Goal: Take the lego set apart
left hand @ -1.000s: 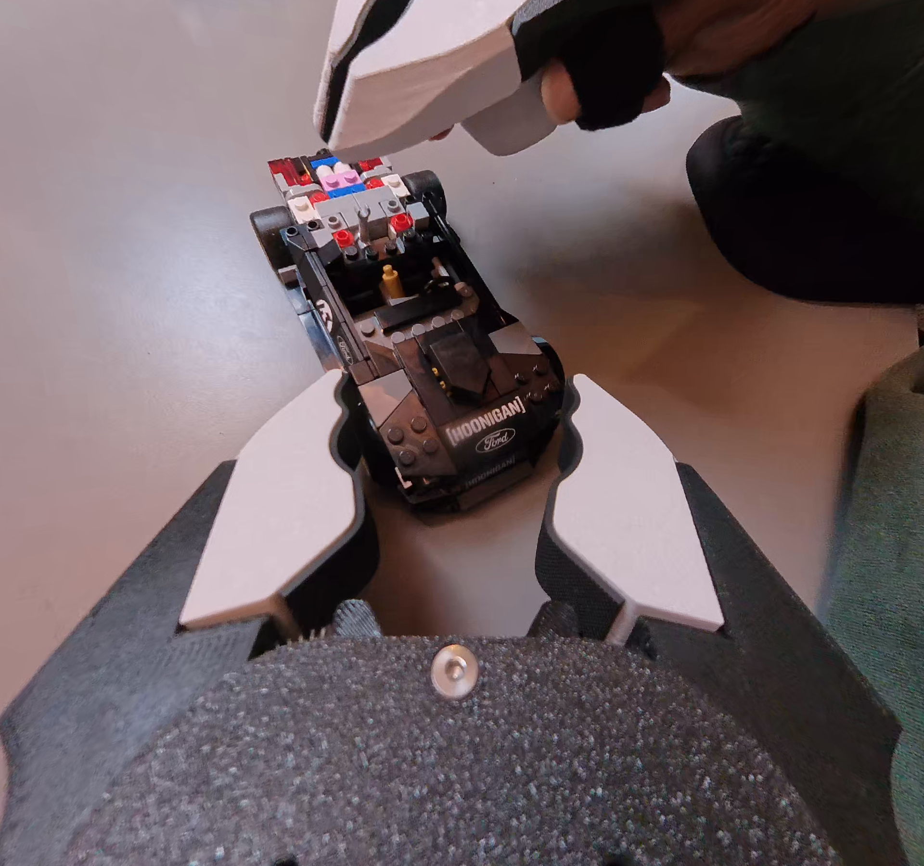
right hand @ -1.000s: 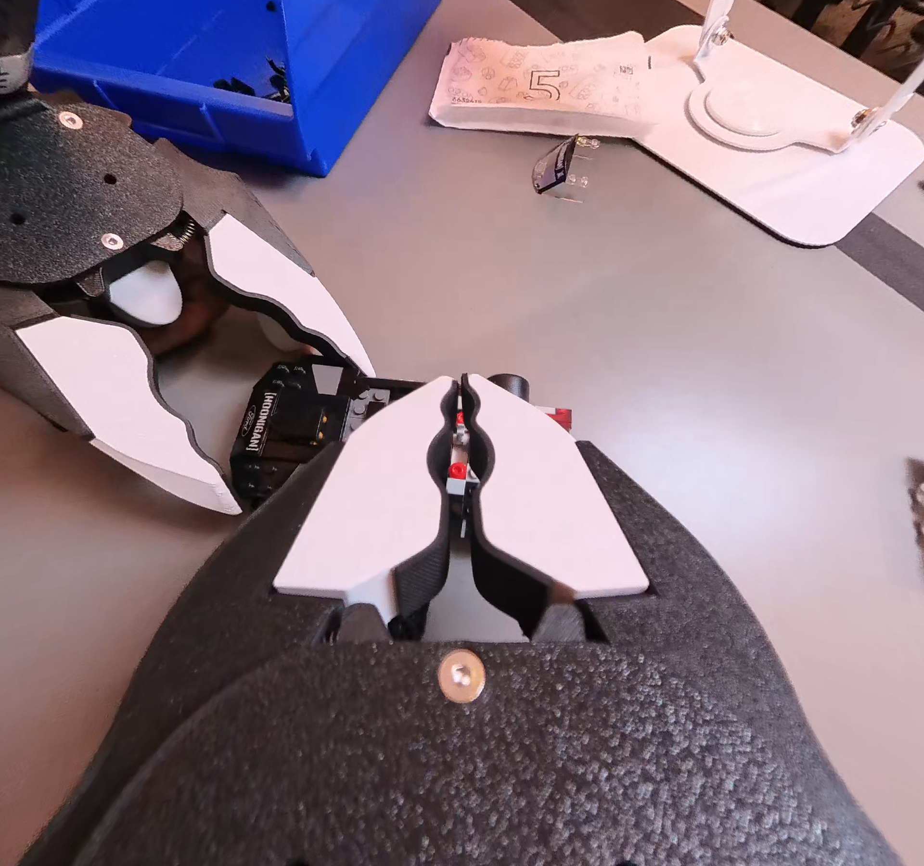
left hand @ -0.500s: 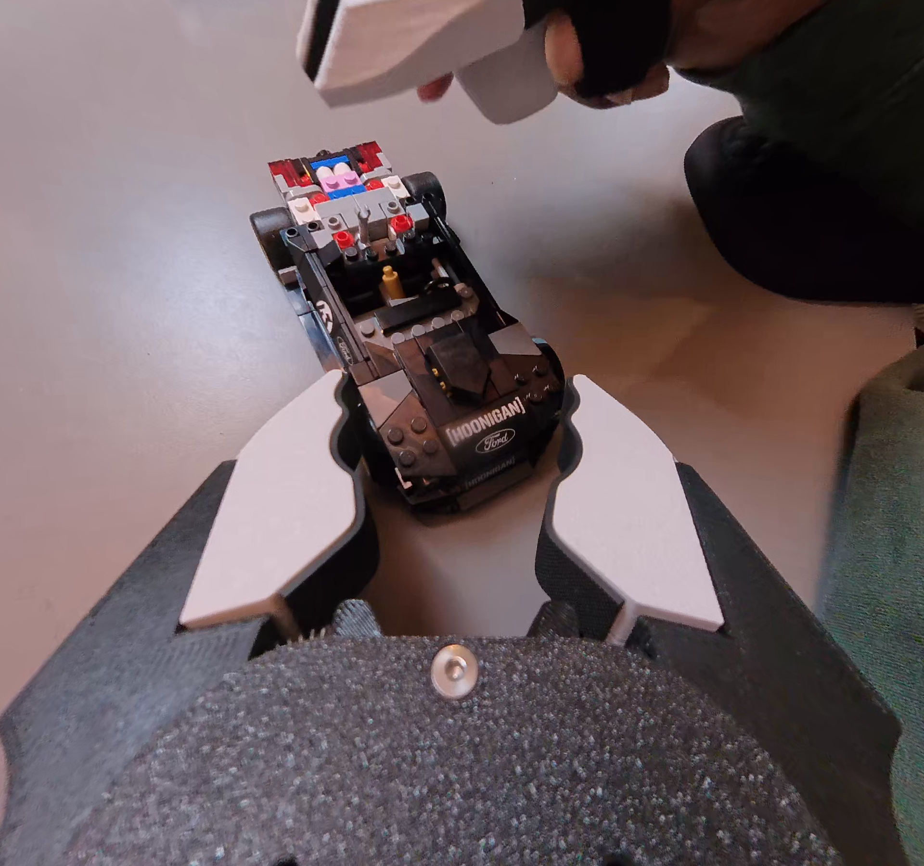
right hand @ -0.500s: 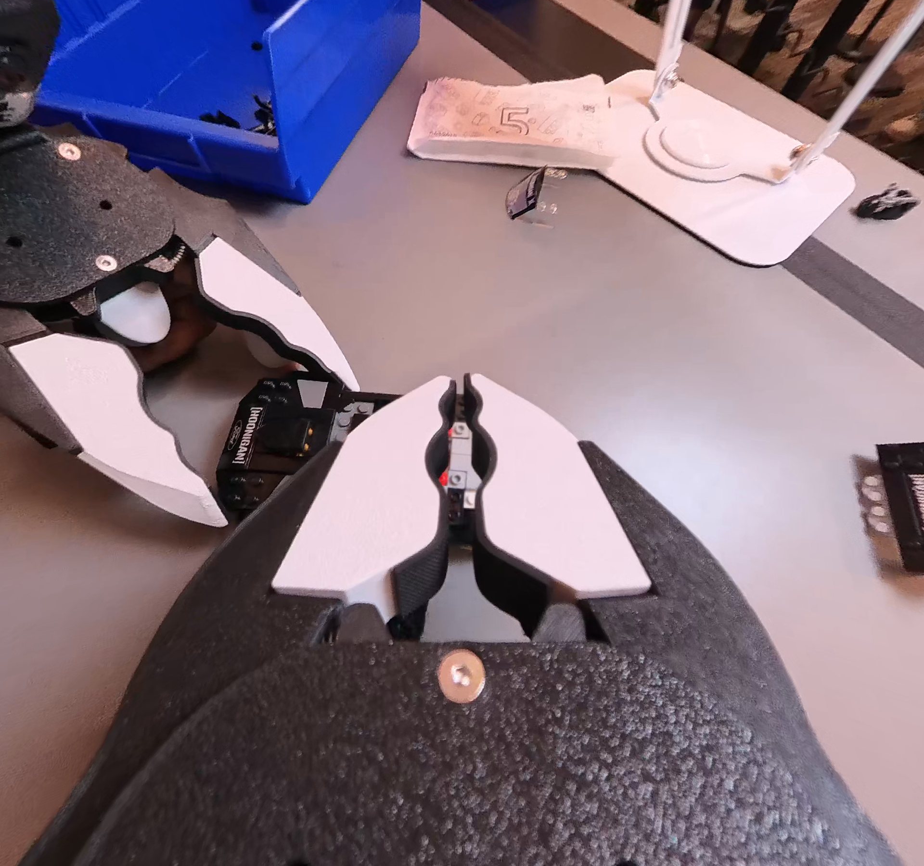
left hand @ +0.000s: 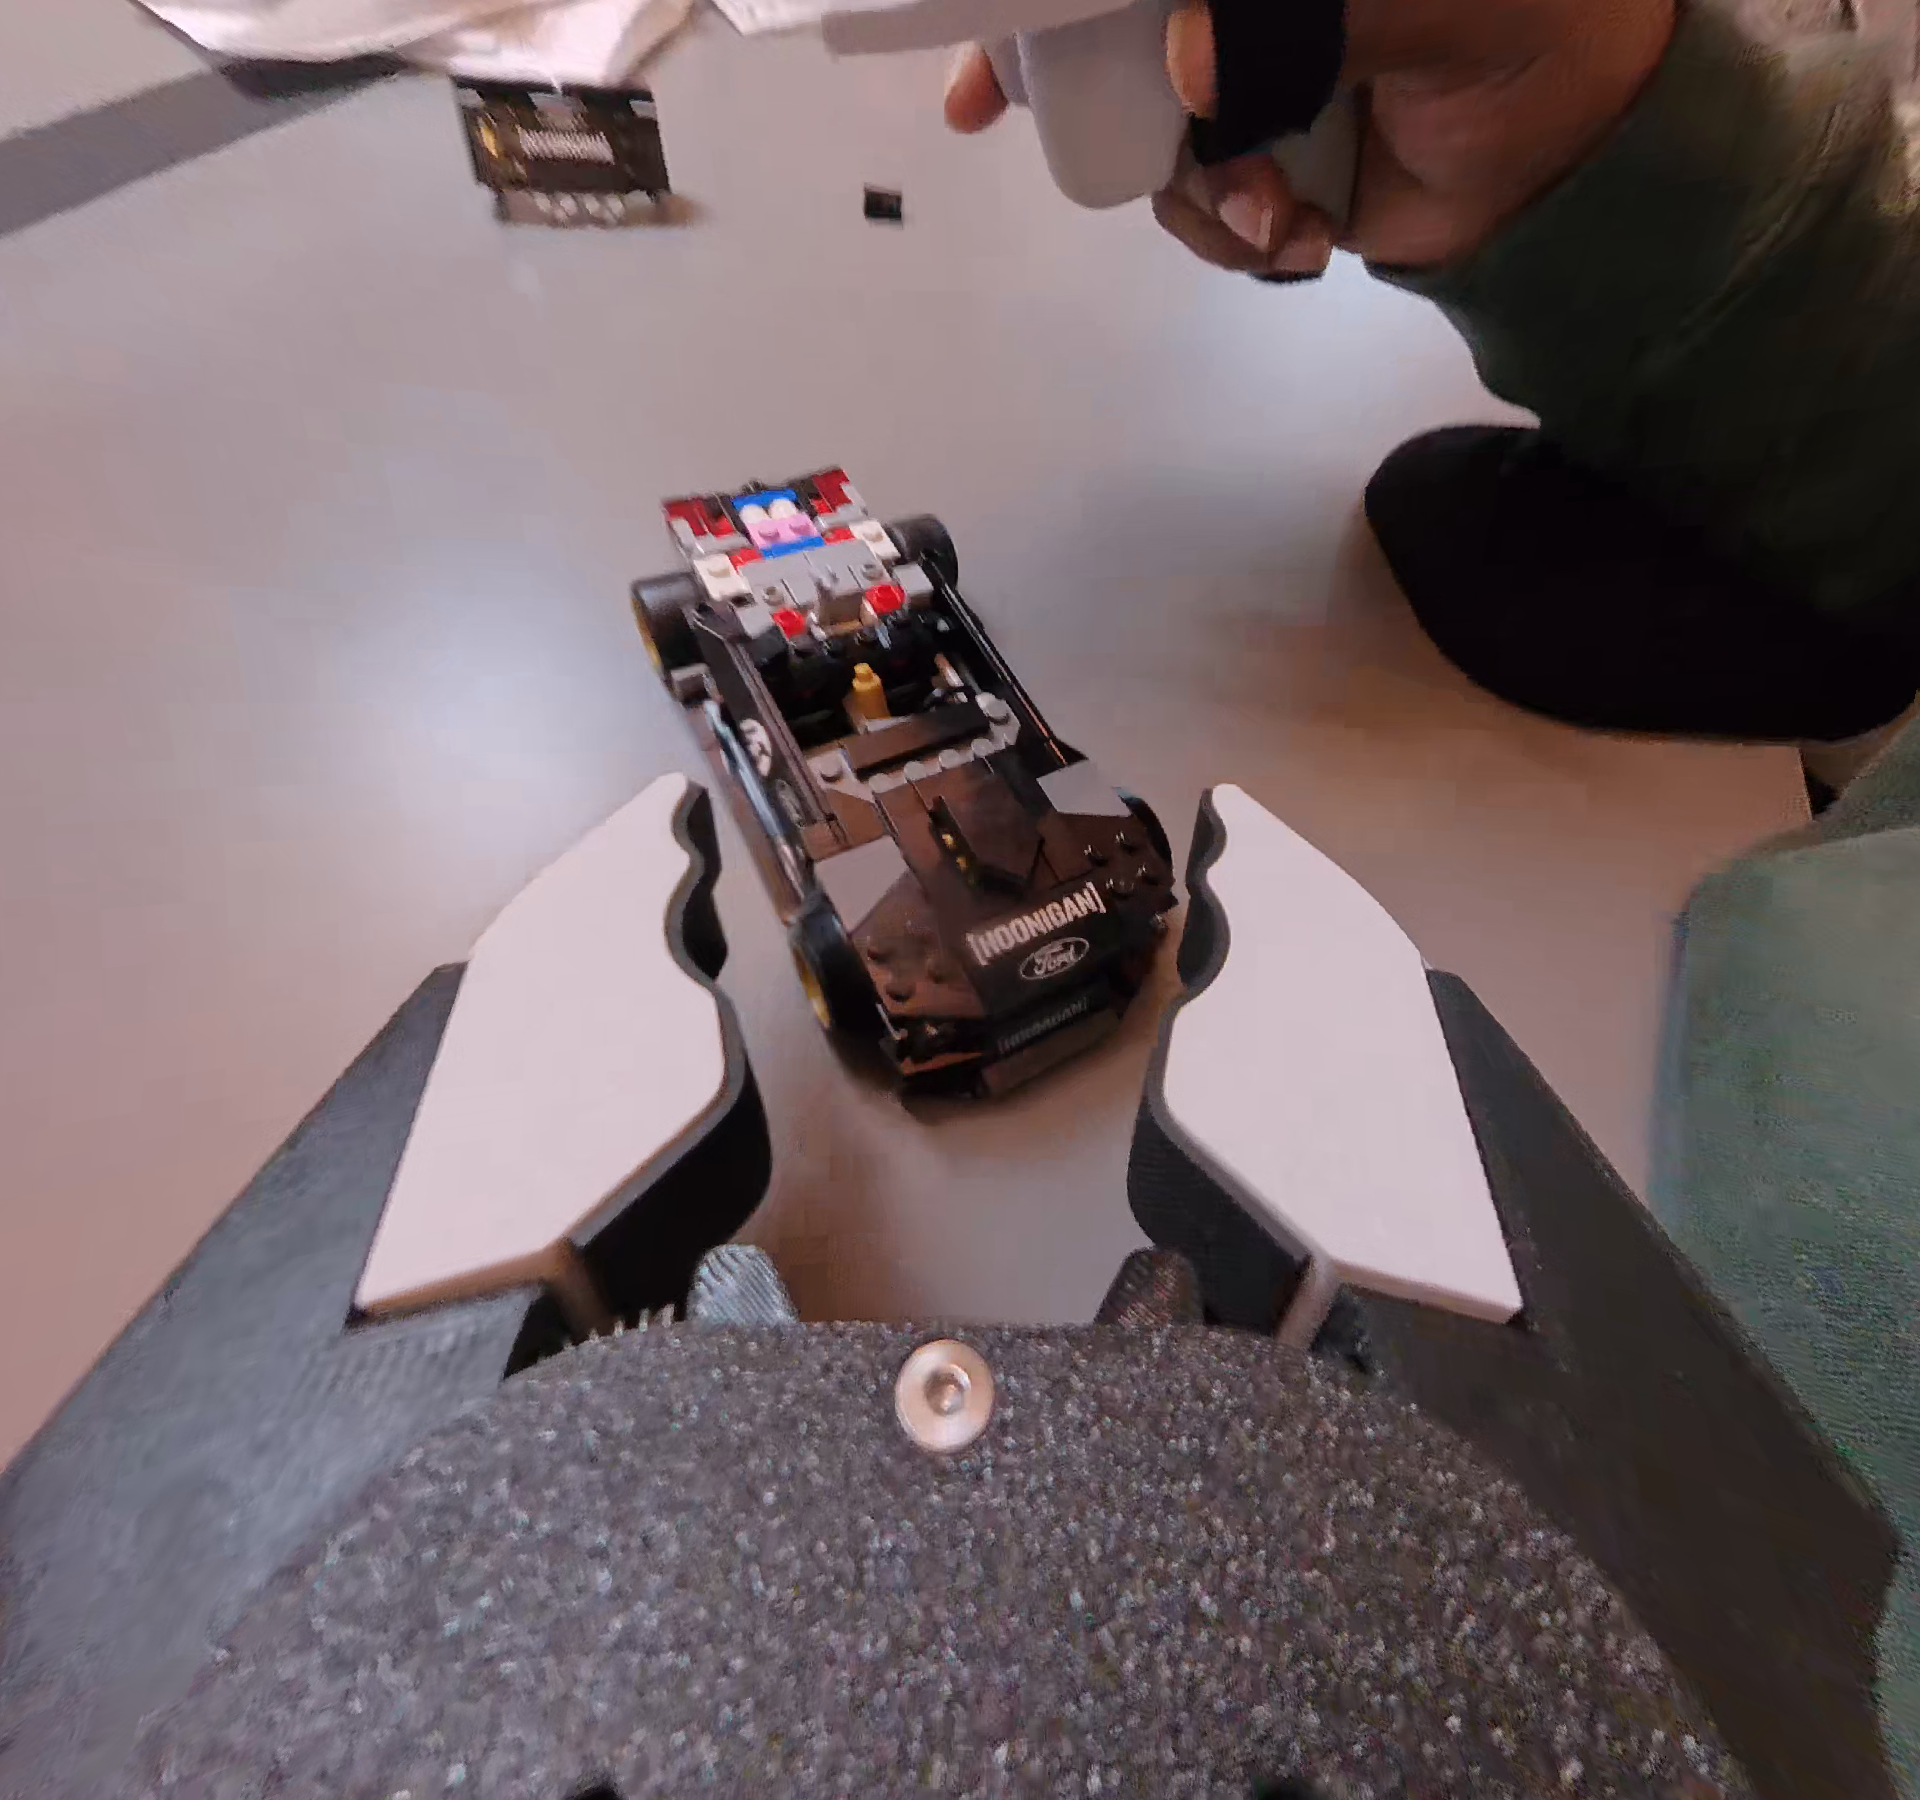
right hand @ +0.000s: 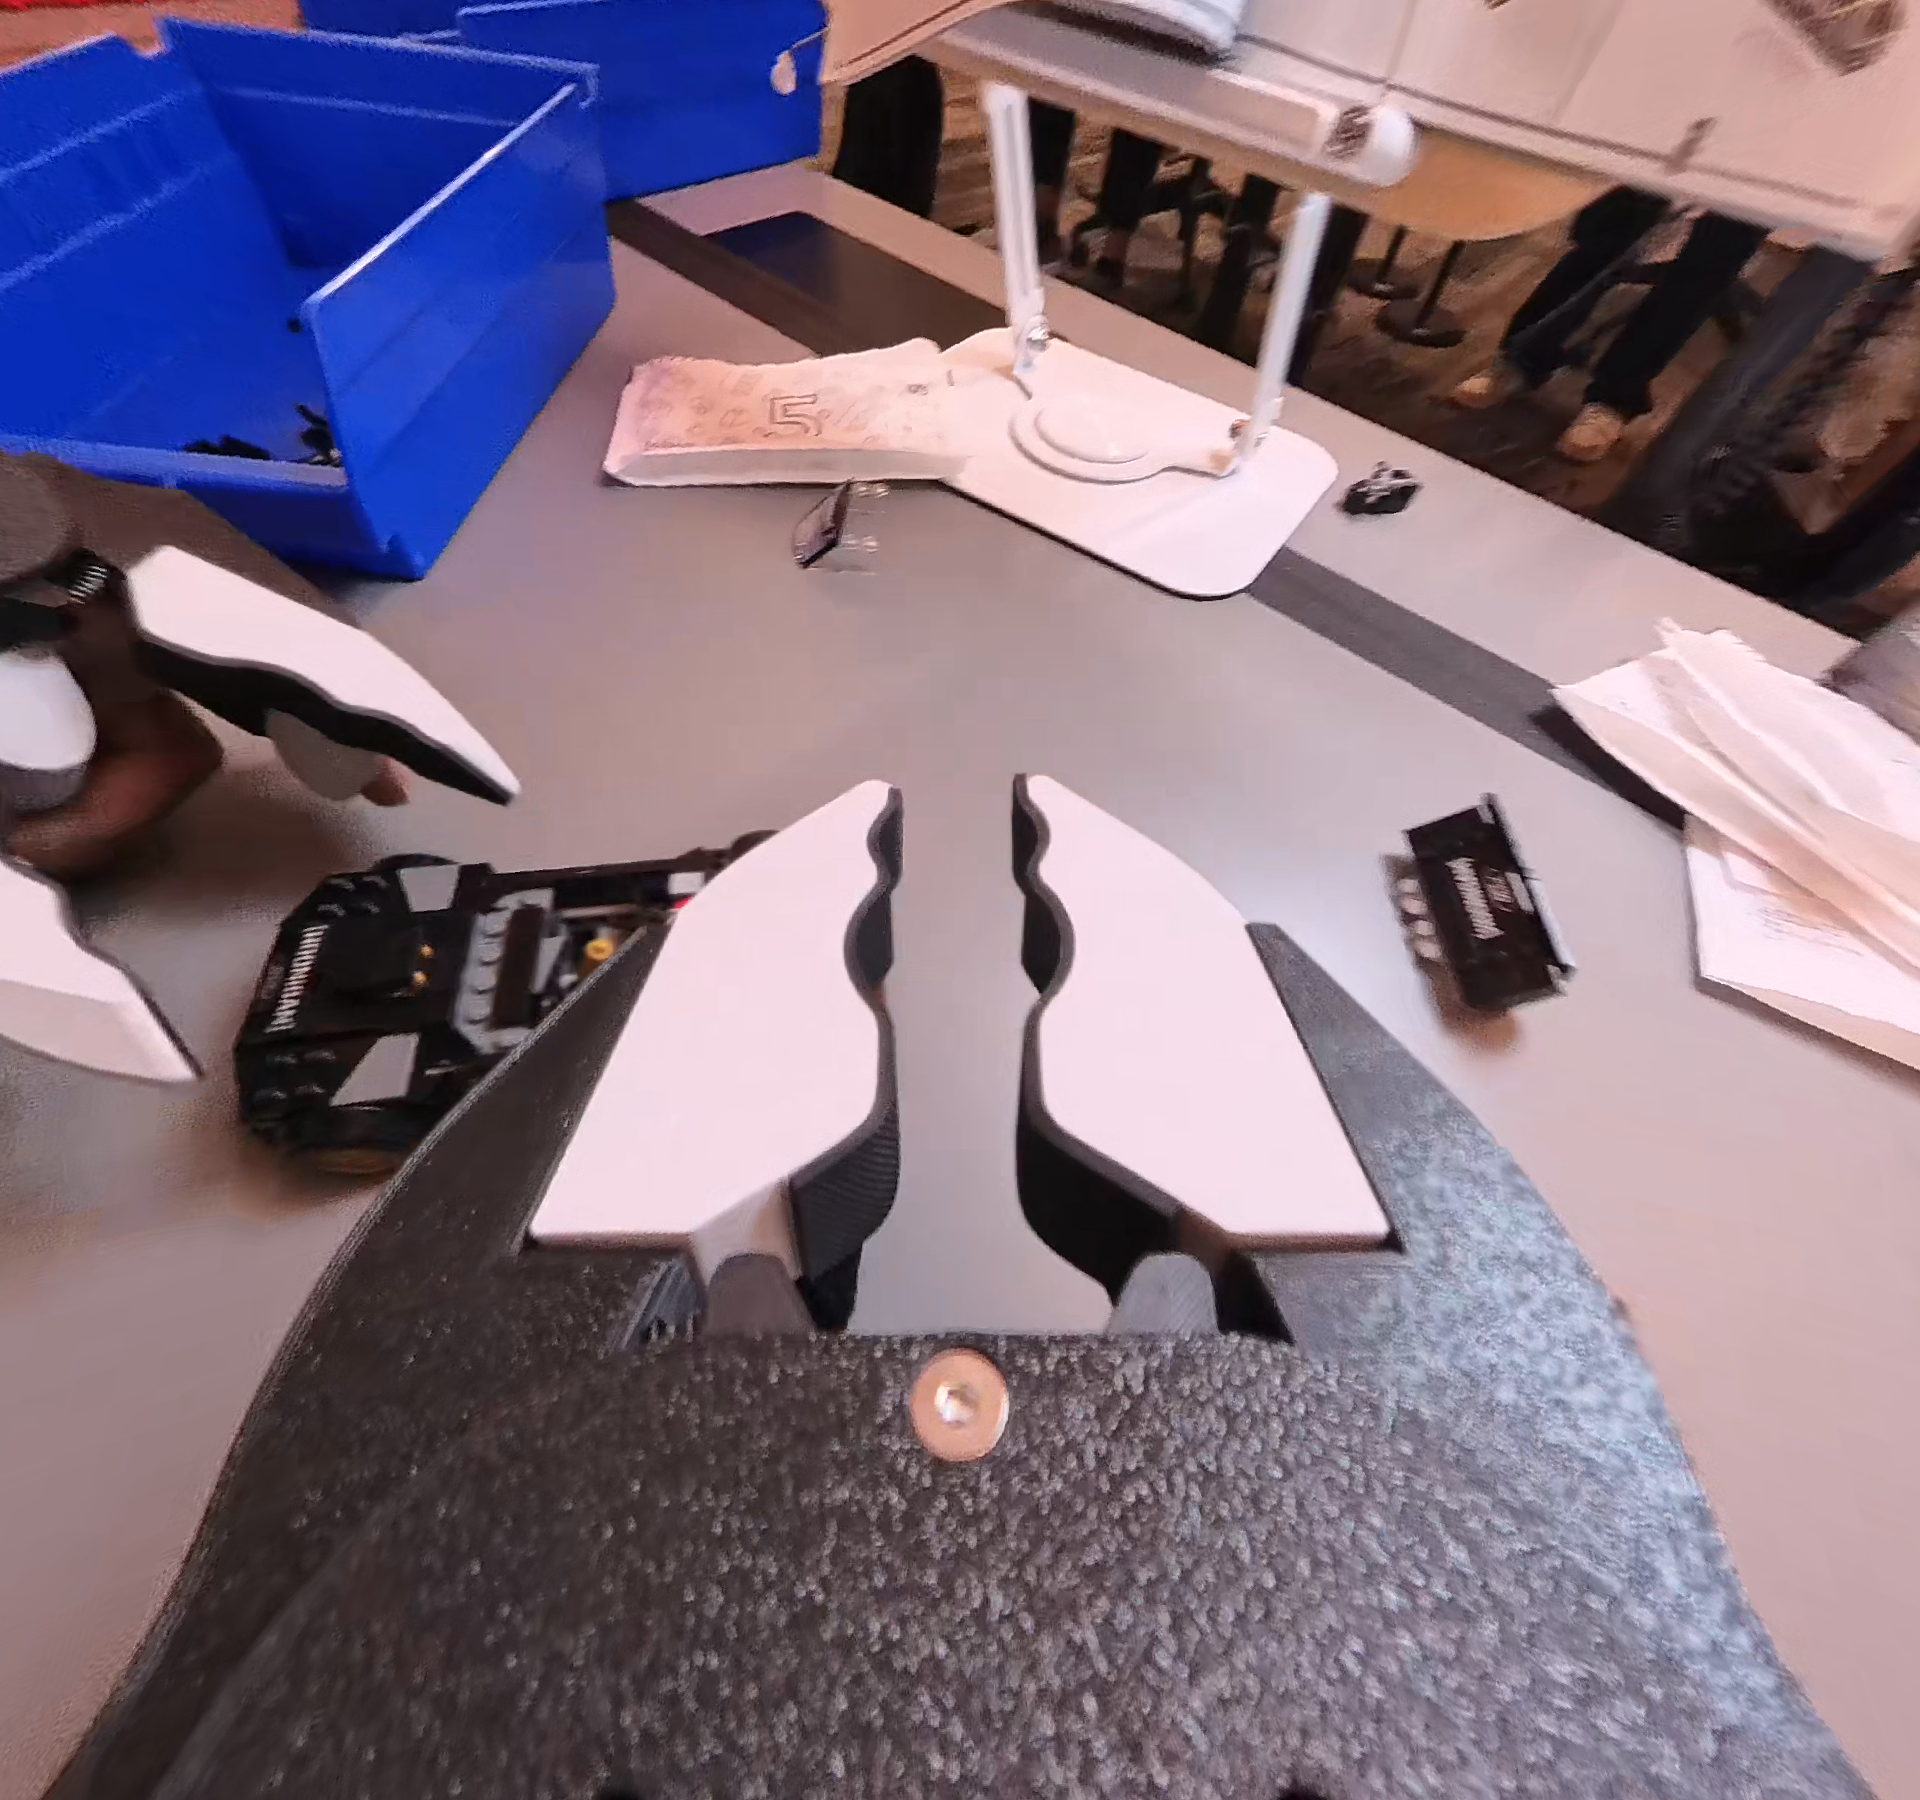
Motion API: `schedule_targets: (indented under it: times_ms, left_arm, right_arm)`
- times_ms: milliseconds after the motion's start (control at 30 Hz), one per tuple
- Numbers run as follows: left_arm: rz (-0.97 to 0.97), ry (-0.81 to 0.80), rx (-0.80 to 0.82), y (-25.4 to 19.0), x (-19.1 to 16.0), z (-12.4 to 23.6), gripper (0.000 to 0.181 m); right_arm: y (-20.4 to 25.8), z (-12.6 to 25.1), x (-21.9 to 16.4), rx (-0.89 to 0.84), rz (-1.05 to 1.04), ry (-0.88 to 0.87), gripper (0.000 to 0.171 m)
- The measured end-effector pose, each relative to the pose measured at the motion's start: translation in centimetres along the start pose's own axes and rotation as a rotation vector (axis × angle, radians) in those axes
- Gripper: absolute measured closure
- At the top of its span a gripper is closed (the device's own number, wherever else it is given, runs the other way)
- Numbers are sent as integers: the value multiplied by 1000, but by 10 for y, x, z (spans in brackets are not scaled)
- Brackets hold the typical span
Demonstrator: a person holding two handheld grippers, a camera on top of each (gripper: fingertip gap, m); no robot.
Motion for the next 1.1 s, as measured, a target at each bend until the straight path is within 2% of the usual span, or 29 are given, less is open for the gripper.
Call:
schedule_targets:
  times_ms: [133,267,433,533,633,867,933,1100]
  left_arm:
    - [0,-157,78,9,13,19,98]
    - [-31,-278,252,23,21,42,104]
    - [-9,-355,414,36,22,65,109]
    - [7,-347,495,43,17,71,110]
    - [35,-273,548,51,10,66,109]
    - [114,-310,586,50,11,48,112]
    - [114,-301,594,49,13,43,114]
    - [105,-225,671,49,8,35,117]
  right_arm:
    - [-29,18,-4,-94,-48,-47,149]
    - [-65,33,-17,-207,-89,-64,147]
    - [-143,55,-46,-349,-196,-49,145]
    - [-196,67,-66,-434,-247,-48,145]
    - [-245,73,-82,-540,-229,-35,145]
    - [-364,72,-121,-735,-264,63,145]
    - [-395,66,-132,-751,-271,134,144]
    - [-451,35,-159,-649,-273,310,144]
Point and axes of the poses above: each gripper's, where its closed fingertips meet, z back along the fingers, x out of its top, y = z × x across the jaws, the point moved 8 cm from there along z, back along the fingers, and after that the axes turned 11 degrees about y, right-handed, at the moved point
